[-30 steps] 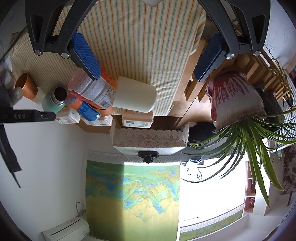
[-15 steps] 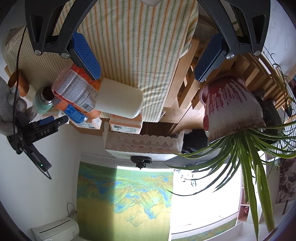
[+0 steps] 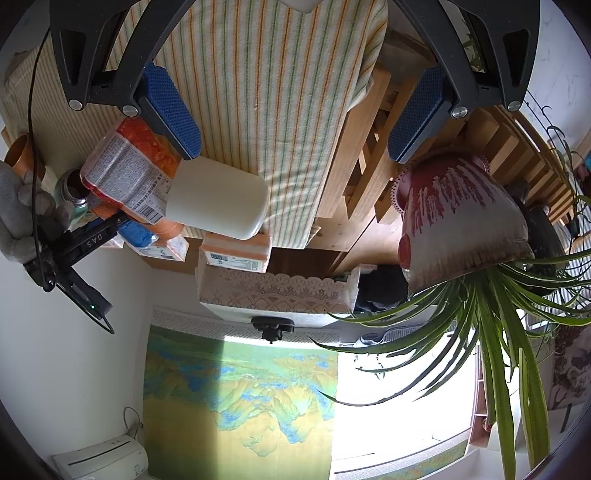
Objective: Flip cup upside down
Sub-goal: 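Move the right tool to the blue polar-bear bottle and close on it, then lift the blue bottle off the table with the right tool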
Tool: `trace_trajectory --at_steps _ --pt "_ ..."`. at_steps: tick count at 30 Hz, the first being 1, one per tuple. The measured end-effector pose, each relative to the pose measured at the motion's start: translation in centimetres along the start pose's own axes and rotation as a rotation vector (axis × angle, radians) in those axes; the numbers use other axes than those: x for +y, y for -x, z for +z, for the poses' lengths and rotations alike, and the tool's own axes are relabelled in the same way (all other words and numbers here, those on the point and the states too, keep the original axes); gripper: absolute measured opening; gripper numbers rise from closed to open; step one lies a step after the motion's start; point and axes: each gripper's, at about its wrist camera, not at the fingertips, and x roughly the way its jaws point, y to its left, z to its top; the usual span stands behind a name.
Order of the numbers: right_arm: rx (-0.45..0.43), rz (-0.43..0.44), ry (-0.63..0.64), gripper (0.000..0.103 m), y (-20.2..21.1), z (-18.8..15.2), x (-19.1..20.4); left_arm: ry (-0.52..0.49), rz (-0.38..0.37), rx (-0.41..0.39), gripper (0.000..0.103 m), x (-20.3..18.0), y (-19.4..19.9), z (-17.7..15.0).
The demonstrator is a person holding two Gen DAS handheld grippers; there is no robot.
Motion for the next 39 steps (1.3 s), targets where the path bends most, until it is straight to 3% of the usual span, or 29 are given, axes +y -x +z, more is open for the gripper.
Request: trace_trajectory --at_steps 16,22,31,39 --pt "-0.070 -0.072 0.059 0.054 3.0 0.3 1.2 -0.001 0.014 -0.019 0.102 0.0 1.4 0.3" --pt "-0.132 -0.070 0.113 0.054 6.9 -1.2 2.6 -0.007 0.016 -0.029 0.102 -0.3 2.5 0.6" --pt "-0.191 -0.051 0.226 0.054 12.7 -8.7 4.6 -0.032 -0.051 -0.017 0.102 -2.5 5.3 1.0" --pt "-0.141 -0.046 0.320 0.054 11.0 -16.1 5.6 -0.059 -0.120 0.055 0.102 -5.8 6.5 0.2"
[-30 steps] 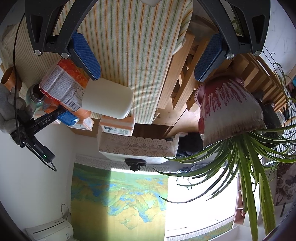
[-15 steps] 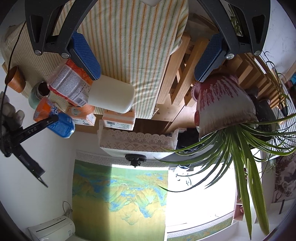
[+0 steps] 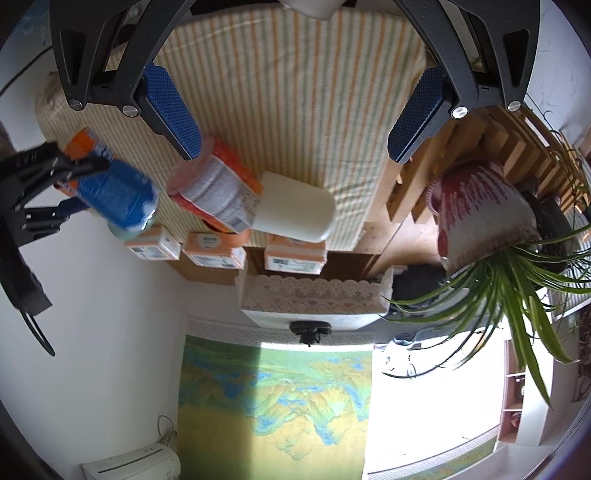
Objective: Flip cup upside down
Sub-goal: 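Lift the blue bottle off the table with the right tool, then open the right tool while the left tool closes on the blue bottle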
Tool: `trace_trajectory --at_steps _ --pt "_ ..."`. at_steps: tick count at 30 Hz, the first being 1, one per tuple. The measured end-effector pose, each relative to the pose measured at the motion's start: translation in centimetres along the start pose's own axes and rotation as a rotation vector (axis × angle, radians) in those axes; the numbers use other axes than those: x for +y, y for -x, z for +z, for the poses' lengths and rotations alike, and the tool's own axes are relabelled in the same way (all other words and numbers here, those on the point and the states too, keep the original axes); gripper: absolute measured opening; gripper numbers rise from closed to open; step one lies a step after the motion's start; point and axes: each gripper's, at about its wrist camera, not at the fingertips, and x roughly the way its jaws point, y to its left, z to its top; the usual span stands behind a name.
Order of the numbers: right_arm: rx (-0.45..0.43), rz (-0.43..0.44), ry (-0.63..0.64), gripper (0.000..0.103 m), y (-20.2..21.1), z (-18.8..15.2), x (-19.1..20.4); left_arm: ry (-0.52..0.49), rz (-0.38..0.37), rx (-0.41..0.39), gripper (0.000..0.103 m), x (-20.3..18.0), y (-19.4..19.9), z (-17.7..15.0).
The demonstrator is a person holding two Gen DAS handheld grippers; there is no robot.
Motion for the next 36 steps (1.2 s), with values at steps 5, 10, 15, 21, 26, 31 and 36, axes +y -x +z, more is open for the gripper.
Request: trace_trajectory --at_steps 5,10,15,21,26,31,36 --pt "0.017 0.003 0.071 0.054 -2.0 -2.5 1.7 0.051 -0.076 0.102 0.102 -1.7 -1.5 -1.1" --pt "0.004 0.019 0.110 0.057 -2.9 -3.7 2.4 0.060 -0.104 0.155 0.102 -3.7 -2.7 -1.8" --pt "-0.018 0.035 0.075 0.059 -3.4 -3.9 1.5 0.081 -0.137 0.193 0.102 -5.0 -3.9 -1.8" --pt "-0.084 0.062 0.036 0.069 -1.5 -4.4 0.8 0.109 -0.158 0.236 0.102 -5.2 -5.1 -0.8" --pt "-0.156 0.091 -0.076 0.071 1.0 -6.2 -0.8 0.123 -0.177 0.270 0.102 -6.3 -5.7 0.2" --pt "-0.232 0.056 -0.221 0.071 3.2 -9.9 -2.4 0.122 -0.180 0.314 0.102 -8.9 -6.7 0.8" --pt "-0.288 0.066 -0.350 0.071 5.1 -13.3 -4.4 0.125 -0.212 0.394 0.102 -12.4 -8.3 1.0"
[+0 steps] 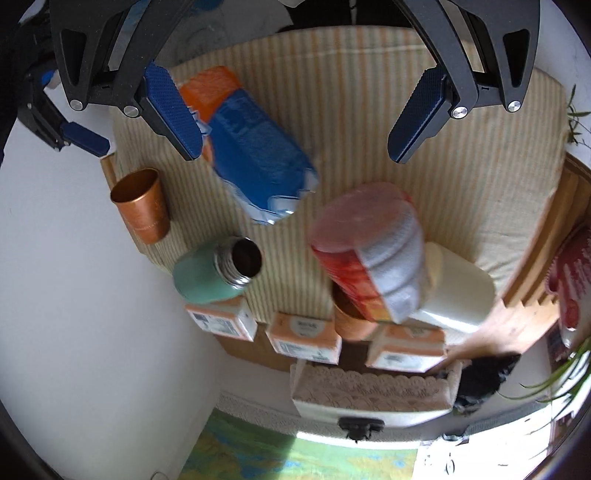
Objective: Flip cup upside down
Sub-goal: 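Open the right tool while the left tool closes on the blue bottle, then rotate the blue bottle cap-down with the left tool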
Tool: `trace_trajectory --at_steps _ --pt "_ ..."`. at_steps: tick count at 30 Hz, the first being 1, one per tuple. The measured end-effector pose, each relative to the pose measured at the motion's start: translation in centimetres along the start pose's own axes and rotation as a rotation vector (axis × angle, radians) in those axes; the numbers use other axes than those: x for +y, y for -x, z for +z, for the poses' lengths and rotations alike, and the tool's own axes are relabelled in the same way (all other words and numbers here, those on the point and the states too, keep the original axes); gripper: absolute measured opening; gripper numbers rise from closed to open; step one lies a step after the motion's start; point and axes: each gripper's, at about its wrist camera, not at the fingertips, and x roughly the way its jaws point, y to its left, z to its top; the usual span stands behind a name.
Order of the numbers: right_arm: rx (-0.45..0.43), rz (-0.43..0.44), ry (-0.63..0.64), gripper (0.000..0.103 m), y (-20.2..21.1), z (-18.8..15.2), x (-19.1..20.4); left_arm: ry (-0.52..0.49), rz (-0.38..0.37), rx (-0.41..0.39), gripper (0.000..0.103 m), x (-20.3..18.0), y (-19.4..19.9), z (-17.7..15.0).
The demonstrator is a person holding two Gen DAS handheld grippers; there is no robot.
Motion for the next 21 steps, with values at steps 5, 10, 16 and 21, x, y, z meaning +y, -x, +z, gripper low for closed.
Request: trace_trajectory --at_steps 5,10,16,21 --pt "-0.021 -0.015 -0.043 0.071 1.2 -1.3 -1.7 0.066 0.000 0.034 0.100 -1.8 -1.5 0.5" --pt "-0.039 -0.011 -0.049 0.071 1.9 -2.6 -2.5 0.134 0.000 0.090 0.098 -2.8 -3.4 0.7" --pt "-0.055 -0.010 -0.067 0.071 2.3 -3.5 -3.5 0.181 0.017 0.125 0.088 -3.4 -5.5 1.2" --pt "-0.058 -0.026 -0.071 0.071 2.3 -3.9 -4.0 0.187 0.045 0.130 0.082 -3.3 -6.7 1.6"
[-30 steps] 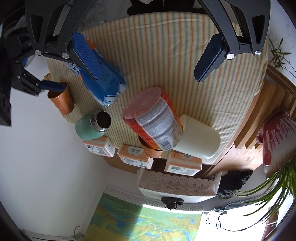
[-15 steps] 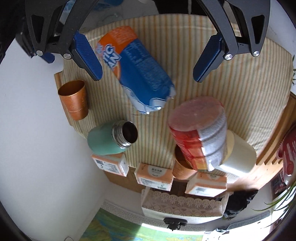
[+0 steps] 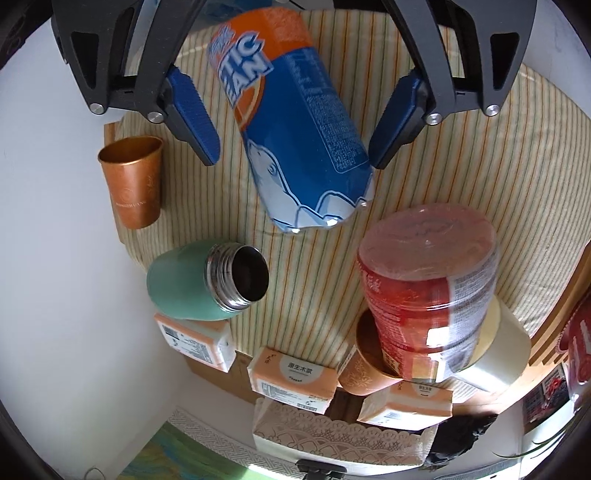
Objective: Flip cup upside down
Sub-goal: 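Rotate the blue bottle cap-down with the left tool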
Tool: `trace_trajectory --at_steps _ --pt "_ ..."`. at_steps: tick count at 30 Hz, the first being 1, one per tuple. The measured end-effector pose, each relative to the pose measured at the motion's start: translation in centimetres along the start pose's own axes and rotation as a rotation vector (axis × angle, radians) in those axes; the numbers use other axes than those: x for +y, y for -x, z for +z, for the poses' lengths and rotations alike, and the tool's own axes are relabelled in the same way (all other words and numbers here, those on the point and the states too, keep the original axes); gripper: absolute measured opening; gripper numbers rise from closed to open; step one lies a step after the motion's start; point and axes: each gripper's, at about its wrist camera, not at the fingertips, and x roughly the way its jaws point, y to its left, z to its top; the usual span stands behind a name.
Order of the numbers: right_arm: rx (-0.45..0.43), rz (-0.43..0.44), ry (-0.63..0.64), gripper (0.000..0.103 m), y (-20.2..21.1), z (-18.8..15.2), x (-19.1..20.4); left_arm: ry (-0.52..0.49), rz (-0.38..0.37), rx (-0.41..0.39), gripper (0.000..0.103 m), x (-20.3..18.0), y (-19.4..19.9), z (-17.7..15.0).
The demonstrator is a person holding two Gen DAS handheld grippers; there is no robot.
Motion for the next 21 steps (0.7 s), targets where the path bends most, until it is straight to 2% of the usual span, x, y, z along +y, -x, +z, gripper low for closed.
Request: trace_trajectory --at_steps 3,11,15,21 --pt "-0.005 -0.007 -0.002 0.071 0.1 -0.2 -0.1 0.008 0.006 0.024 0.074 0.5 -0.8 0.3" --pt "-0.016 -0.005 -0.011 0.071 0.1 -0.1 -0.3 -0.048 -0.012 -0.009 0.072 0.0 -0.6 -0.4" --pt "-0.017 0.001 -0.021 0.071 -0.1 -0.2 -0.4 -0.102 -0.010 -0.091 0.072 -0.5 1.2 -0.6" --pt "-0.026 -0.006 -0.052 0.071 -0.9 -0.2 -0.5 -0.239 0.000 -0.272 0.072 -2.5 4.6 -0.3"
